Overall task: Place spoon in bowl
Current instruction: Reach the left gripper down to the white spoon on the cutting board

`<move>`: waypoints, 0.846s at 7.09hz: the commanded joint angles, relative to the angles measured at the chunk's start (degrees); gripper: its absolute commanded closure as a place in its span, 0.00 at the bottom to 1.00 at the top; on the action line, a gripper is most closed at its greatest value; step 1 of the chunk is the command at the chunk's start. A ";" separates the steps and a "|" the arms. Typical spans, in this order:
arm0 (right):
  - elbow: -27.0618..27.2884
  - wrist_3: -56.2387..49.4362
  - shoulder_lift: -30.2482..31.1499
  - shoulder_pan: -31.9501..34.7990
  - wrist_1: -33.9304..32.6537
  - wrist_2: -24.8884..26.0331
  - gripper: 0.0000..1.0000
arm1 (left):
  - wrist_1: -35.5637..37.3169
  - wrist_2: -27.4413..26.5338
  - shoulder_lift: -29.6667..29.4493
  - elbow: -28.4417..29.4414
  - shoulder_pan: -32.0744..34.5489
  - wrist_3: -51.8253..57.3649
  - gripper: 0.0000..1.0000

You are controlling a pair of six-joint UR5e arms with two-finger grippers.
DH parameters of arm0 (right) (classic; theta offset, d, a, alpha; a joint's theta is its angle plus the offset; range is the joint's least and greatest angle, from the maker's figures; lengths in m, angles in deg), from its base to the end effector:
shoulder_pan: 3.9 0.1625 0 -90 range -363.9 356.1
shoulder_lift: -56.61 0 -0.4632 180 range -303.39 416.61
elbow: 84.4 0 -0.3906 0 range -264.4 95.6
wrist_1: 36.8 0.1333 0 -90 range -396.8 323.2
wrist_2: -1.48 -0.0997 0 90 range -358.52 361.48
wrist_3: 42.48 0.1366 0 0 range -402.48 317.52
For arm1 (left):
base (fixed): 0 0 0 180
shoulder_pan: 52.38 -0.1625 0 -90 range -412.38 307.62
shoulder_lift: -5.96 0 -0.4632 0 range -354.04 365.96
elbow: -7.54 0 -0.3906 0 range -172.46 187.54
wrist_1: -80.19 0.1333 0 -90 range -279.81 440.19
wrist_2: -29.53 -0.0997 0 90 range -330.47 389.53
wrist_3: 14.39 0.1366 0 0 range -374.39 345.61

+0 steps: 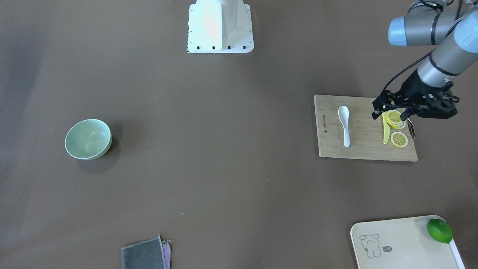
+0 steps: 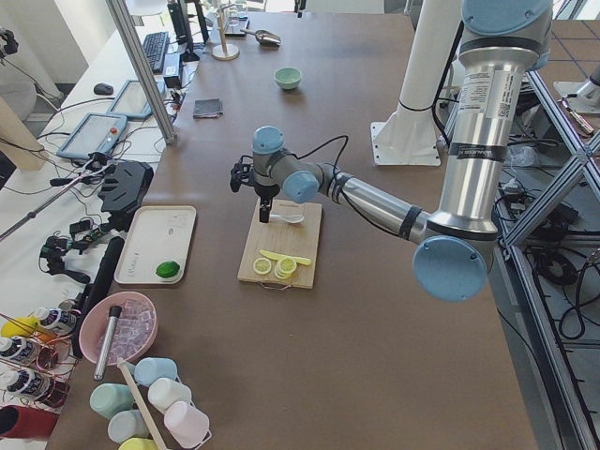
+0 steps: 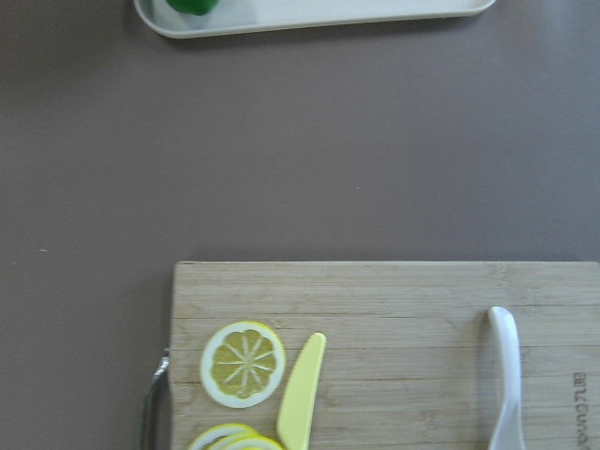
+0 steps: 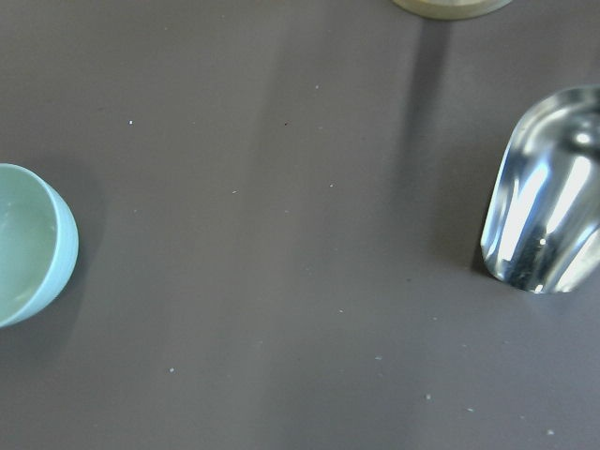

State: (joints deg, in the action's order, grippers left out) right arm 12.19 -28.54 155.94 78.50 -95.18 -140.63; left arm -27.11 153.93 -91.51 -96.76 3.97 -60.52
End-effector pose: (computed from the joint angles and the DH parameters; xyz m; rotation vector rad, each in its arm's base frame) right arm -0.0333 -0.4424 0.6636 0.2935 -0.9599 -0.1279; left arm 0.2699 -0.5068 0.5016 0.1371 0.8647 0.0009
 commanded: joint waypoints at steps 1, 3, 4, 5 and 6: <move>0.01 12.55 -4.12 -8.09 0.38 2.35 0.02 | -0.02 -4.84 -4.38 4.51 -5.79 -1.42 0.06; -0.25 15.50 -6.25 -13.90 0.47 7.27 0.02 | -0.20 -6.52 -5.19 7.35 -8.52 -1.16 0.12; -0.60 15.50 -7.21 -14.80 0.29 7.81 0.02 | -0.20 -7.32 -5.19 7.70 -9.84 -1.07 0.22; -0.69 15.50 -7.66 -14.81 0.29 7.73 0.03 | -0.29 -7.32 -5.19 7.70 -10.03 -1.24 0.36; -0.87 16.28 -7.75 -15.50 0.29 7.82 0.03 | -0.29 -7.67 -5.19 8.40 -11.16 -1.16 0.42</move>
State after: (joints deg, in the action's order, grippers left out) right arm 11.53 -12.92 148.56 63.77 -94.87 -133.03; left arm -27.36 146.67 -96.67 -88.98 -6.06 -61.69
